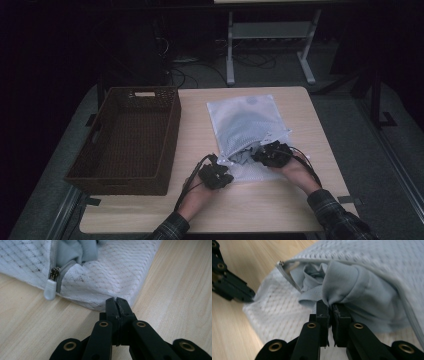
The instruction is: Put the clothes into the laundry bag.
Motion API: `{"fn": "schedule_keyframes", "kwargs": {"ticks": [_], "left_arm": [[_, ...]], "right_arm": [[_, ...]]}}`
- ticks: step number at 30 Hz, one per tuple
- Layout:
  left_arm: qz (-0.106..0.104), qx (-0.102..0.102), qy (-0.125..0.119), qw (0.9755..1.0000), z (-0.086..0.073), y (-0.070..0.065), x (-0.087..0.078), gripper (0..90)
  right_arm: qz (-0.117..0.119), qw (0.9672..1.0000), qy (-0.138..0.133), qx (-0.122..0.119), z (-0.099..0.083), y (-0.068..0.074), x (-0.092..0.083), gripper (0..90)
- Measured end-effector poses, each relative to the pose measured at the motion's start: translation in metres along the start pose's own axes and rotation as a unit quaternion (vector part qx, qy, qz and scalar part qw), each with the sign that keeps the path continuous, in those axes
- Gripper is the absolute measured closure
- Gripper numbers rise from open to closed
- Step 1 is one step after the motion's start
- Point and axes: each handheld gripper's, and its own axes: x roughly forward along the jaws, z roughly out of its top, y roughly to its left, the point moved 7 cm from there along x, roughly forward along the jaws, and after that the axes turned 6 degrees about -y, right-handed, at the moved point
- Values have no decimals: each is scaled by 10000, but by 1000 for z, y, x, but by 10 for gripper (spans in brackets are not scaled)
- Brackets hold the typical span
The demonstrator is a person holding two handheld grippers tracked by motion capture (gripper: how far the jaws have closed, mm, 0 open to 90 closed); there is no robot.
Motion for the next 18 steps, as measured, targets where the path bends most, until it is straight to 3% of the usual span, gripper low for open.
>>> {"fn": "schedule_keyframes", "kwargs": {"ticks": [6, 9, 15, 18], "left_arm": [[-38, -2, 5, 10000, 1, 0, 1, 899], [-82, 0, 12, 10000, 1, -1, 1, 900], [-251, -10, 99, 9996, -1, -5, -1, 900], [-323, -23, 122, 9994, -4, -7, -4, 900]], "right_arm": [[110, 9998, -107, -104, 18, 14, 16, 836], [48, 9998, -48, -199, 21, 18, 26, 837], [-545, 9980, -82, -320, 27, 10, 46, 842], [-766, 9967, -201, -175, 29, 2, 53, 847]]}}
